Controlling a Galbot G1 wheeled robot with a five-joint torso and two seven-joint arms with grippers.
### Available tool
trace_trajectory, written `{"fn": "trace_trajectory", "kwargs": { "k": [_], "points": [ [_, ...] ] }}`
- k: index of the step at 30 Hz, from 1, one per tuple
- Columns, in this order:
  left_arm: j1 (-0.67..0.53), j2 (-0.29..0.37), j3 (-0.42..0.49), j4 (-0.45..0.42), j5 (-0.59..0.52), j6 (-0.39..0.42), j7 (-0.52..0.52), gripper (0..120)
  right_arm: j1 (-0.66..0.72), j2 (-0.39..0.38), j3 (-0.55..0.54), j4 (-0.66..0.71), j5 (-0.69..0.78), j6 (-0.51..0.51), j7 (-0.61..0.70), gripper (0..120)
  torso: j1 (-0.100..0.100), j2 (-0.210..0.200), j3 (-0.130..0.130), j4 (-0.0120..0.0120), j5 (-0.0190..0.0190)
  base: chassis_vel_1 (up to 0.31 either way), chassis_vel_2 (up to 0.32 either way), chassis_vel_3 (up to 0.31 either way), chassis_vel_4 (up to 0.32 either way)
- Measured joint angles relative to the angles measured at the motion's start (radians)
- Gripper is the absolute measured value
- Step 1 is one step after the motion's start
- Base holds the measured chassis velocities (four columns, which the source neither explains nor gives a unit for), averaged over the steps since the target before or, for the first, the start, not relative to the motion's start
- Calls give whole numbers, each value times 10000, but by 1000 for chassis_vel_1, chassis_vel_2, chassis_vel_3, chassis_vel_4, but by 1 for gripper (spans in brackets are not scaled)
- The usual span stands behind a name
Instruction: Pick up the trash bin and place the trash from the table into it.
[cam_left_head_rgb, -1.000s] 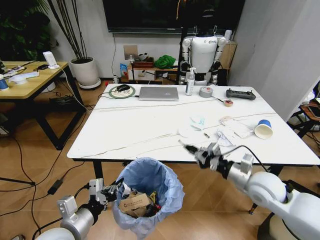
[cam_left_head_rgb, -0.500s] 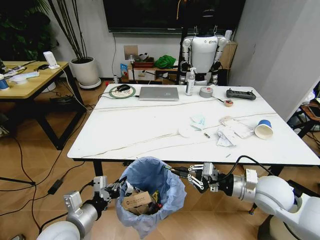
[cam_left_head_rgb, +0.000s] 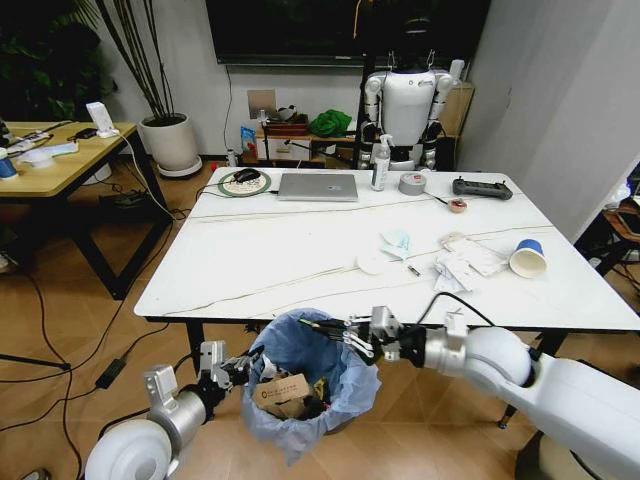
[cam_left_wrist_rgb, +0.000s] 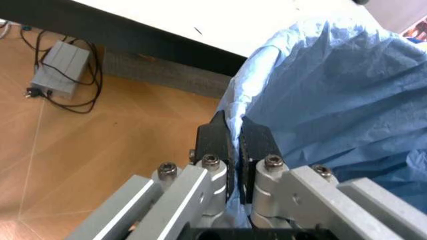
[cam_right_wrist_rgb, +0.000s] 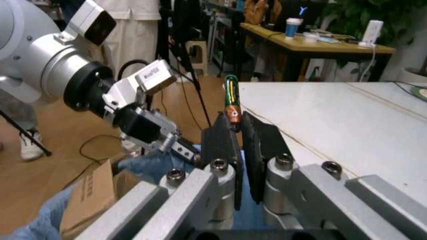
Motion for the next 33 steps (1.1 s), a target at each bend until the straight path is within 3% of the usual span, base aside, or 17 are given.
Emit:
{"fn": "trace_trajectory", "kwargs": {
  "k": [12,17,25,31,33],
  "points": [
    [-17,6,322,-135,132,0,1,0,347,-204,-554,-4,-290,34,-304,1,0,0,0,-4,0,0,0,0,0],
    [96,4,324,-232,218,0,20,0,365,-285,-549,-8,-425,72,-425,14,-1,0,-1,-5,0,0,0,0,0],
    [276,33,192,-394,297,0,65,0,312,-382,-370,134,-221,121,-303,46,-2,0,-2,-5,0,0,0,0,0],
    [553,588,105,-414,422,-8,387,0,-225,-583,1892,95,615,-164,245,70,-2,1,-1,0,3,0,0,0,0],
    [547,694,100,-415,389,-12,408,0,-446,-734,2247,142,727,-199,342,74,-2,0,-2,0,2,0,0,0,0]
  ]
}}
